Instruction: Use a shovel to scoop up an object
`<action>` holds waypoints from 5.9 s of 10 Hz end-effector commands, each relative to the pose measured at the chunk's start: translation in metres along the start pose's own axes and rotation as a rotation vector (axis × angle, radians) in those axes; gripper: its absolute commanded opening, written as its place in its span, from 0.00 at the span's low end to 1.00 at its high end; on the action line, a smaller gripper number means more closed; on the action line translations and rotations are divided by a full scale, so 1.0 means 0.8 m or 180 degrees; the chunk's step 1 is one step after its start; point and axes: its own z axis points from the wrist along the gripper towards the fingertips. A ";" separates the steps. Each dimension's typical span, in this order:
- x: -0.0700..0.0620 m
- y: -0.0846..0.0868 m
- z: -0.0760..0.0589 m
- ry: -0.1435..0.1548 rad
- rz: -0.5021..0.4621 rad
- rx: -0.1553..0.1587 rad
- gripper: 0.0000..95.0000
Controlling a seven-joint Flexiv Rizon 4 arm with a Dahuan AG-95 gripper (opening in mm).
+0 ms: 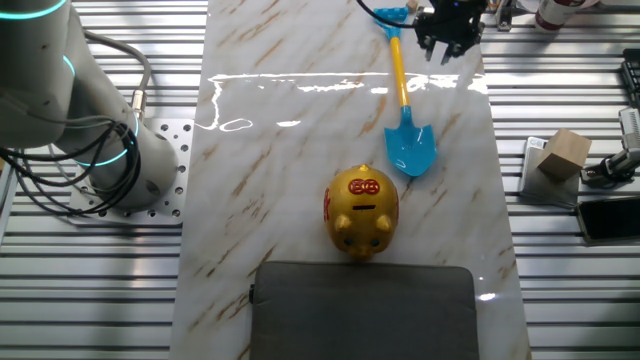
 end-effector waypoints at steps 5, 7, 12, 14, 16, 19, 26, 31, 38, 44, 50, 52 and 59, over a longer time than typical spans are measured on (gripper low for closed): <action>0.002 0.001 -0.001 -0.0114 -0.0352 -0.0044 0.00; 0.002 0.001 -0.001 -0.0093 -0.0479 -0.0050 0.20; -0.023 0.013 0.016 -0.0082 -0.0544 -0.0084 0.20; -0.032 0.019 0.022 -0.0096 -0.0516 -0.0107 0.20; -0.038 0.026 0.027 -0.0104 -0.0511 -0.0126 0.20; -0.042 0.043 0.036 -0.0088 -0.0501 -0.0118 0.40; -0.028 0.058 0.061 -0.0101 -0.0611 -0.0095 0.40; -0.032 0.064 0.067 -0.0043 -0.0588 -0.0080 0.40; -0.032 0.064 0.067 0.0028 -0.0280 -0.0044 0.40; -0.032 0.064 0.067 0.0114 -0.0132 -0.0016 0.40; -0.032 0.064 0.067 -0.0130 -0.0239 -0.0100 0.40; -0.028 0.070 0.068 -0.0176 -0.0367 -0.0109 0.40; -0.025 0.072 0.073 0.0103 -0.0857 -0.0070 0.40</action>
